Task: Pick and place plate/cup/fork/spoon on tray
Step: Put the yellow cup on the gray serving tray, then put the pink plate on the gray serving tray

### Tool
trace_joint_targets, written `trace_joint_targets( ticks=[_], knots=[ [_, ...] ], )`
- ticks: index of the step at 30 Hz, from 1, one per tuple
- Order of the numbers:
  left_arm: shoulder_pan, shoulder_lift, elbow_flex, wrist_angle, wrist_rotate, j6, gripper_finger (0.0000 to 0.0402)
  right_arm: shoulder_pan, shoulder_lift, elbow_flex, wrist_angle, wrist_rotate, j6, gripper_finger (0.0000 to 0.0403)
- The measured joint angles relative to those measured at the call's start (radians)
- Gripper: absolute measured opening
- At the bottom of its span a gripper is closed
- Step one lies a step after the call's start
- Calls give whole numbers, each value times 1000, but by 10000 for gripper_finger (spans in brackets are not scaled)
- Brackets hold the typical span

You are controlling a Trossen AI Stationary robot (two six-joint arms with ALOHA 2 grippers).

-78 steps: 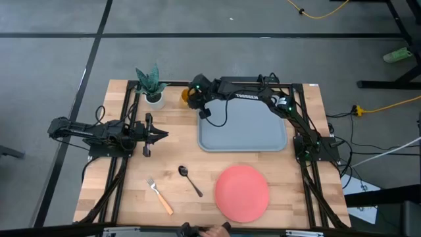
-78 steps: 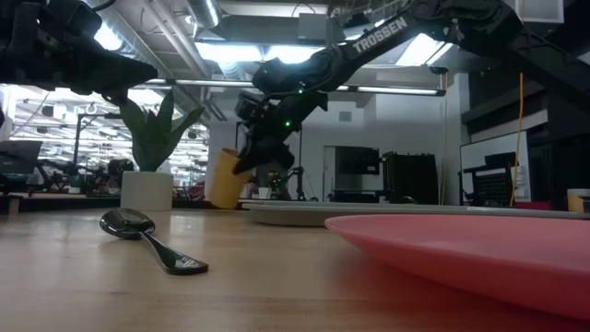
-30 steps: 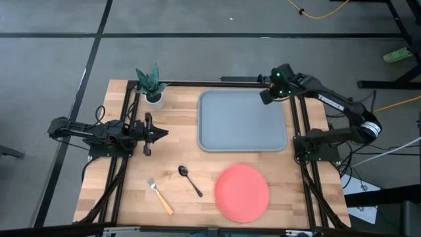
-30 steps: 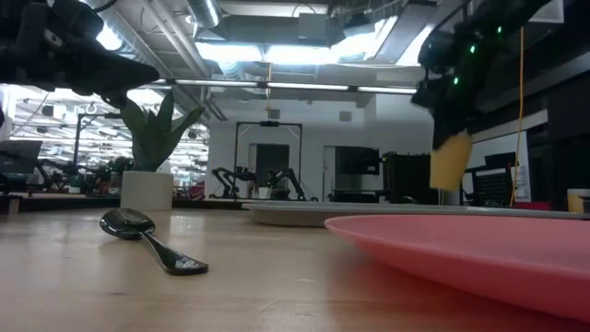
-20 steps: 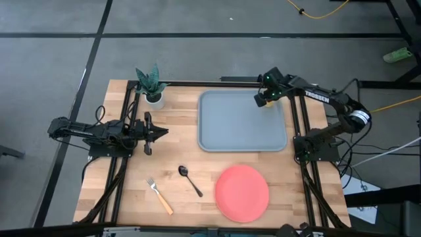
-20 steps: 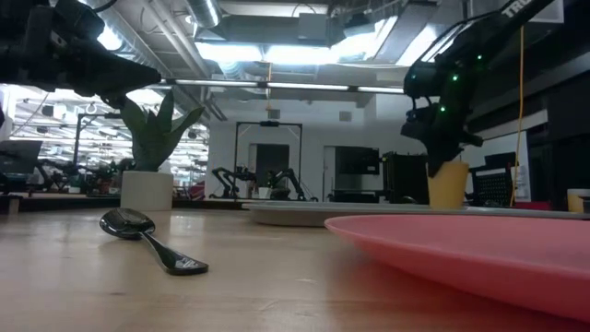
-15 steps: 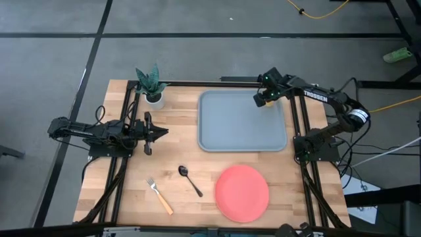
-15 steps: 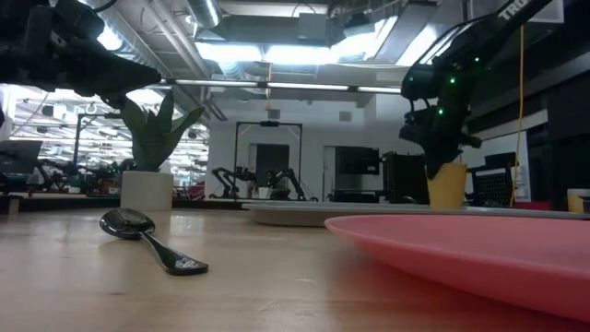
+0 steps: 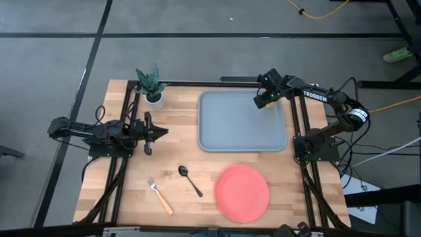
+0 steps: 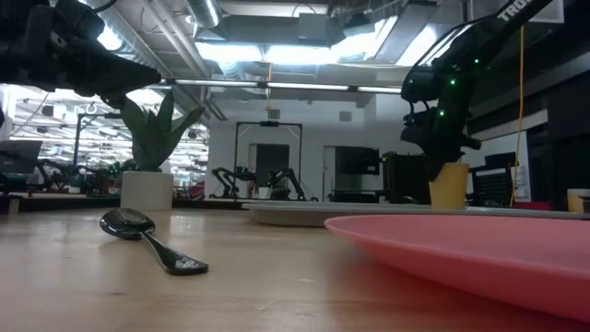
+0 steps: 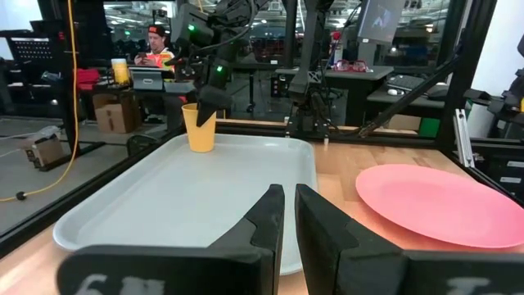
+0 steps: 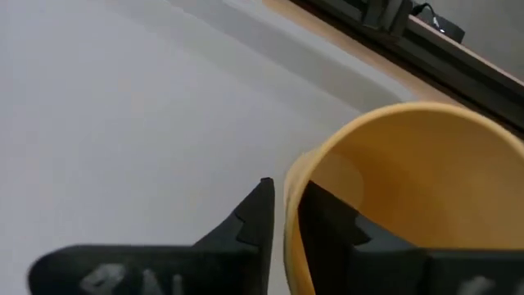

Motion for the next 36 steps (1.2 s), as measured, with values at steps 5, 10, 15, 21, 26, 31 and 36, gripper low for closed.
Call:
trace_joint_targets(
  ticks=[5,10,15,21,26,31,36],
  knots=[
    [0,0,0,0,0,0,27,9,0,1,35,-11,-66,62],
    [0,0,0,0,0,0,27,22,-1,2,52,0,-91,63],
    [0,0,0,0,0,0,27,22,-1,2,51,4,-89,63],
    [0,0,0,0,0,0,27,22,-1,2,50,4,-89,63],
    [0,0,0,0,0,0,27,22,-15,2,50,5,-94,63],
    [0,0,0,0,0,0,28,24,-70,2,47,6,-105,63],
    [0,0,0,0,0,0,27,24,-140,3,43,16,-94,63]
  ],
)
